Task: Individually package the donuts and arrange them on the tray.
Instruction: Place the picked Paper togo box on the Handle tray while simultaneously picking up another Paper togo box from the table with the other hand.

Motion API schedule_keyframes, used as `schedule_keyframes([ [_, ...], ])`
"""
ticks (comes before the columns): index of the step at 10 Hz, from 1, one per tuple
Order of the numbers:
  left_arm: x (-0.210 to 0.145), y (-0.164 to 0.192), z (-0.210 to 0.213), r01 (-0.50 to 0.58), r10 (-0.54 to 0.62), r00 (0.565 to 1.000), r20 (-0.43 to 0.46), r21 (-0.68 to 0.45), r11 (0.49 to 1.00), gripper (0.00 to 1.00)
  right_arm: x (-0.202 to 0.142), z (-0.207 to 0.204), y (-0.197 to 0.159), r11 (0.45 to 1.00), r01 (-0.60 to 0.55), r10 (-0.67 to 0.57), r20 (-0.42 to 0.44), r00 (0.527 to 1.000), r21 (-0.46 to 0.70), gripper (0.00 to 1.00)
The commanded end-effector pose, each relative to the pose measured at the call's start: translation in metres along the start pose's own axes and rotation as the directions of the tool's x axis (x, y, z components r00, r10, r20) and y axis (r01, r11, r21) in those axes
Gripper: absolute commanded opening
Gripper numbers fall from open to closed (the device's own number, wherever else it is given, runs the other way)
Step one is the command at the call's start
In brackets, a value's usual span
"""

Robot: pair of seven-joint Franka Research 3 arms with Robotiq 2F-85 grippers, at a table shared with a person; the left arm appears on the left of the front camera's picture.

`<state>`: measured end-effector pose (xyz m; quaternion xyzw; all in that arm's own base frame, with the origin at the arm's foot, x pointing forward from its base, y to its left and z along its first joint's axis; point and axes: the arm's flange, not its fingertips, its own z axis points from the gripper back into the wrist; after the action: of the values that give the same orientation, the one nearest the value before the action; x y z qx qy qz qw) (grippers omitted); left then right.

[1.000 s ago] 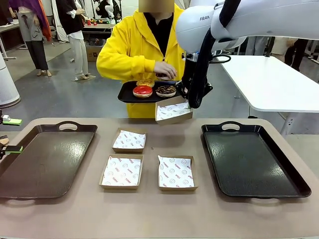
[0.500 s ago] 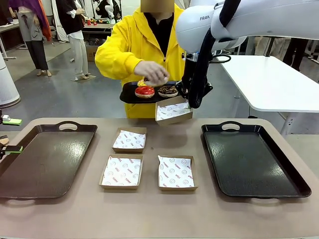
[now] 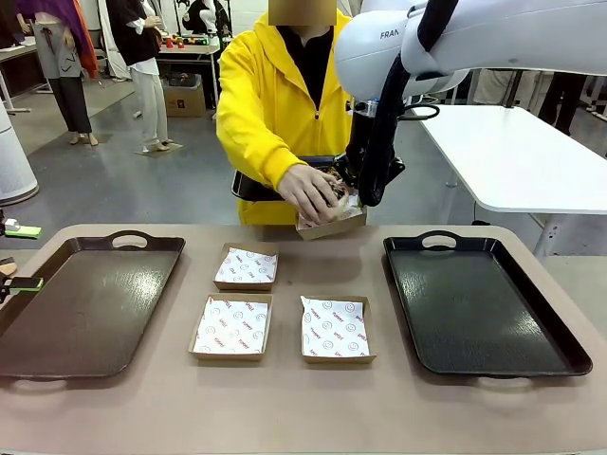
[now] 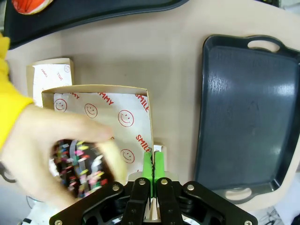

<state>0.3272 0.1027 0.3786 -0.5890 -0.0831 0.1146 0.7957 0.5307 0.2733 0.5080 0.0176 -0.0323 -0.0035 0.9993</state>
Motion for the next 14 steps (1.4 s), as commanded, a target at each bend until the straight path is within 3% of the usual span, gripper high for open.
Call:
schedule_keyframes([
  [1, 0.0, -0.001, 0.002, 0.005, -0.005, 1.0, 0.006, -0.012, 1.0, 1.0, 0.0, -0.001, -0.002, 1.0, 0.003, -0.003, 0.006, 1.0, 0.002, 0.0],
  [8, 0.0, -0.001, 0.002, 0.005, -0.005, 1.0, 0.006, -0.012, 1.0, 1.0, 0.0, 0.0, 0.0, 1.0, 0.0, 0.0, 0.0, 1.0, 0.0, 0.01],
  [9, 0.0, 0.0, 0.0, 0.0, 0.0, 1.0, 0.0, 0.0, 1.0, 1.0, -0.003, 0.005, -0.018, 0.999, -0.046, 0.046, 0.006, 0.999, 0.022, 0.01],
  [10, 0.002, -0.015, -0.006, 0.003, -0.002, 1.0, -0.012, 0.081, 0.997, 1.0, -0.01, 0.013, -0.042, 0.999, -0.041, 0.041, 0.005, 0.999, 0.026, 0.01],
  [14, 0.027, -0.116, -0.054, 0.104, -0.083, 0.993, -0.079, 0.315, 0.943, 1.0, -0.037, 0.024, -0.159, 0.999, -0.041, 0.041, 0.002, 0.999, 0.033, 0.01],
])
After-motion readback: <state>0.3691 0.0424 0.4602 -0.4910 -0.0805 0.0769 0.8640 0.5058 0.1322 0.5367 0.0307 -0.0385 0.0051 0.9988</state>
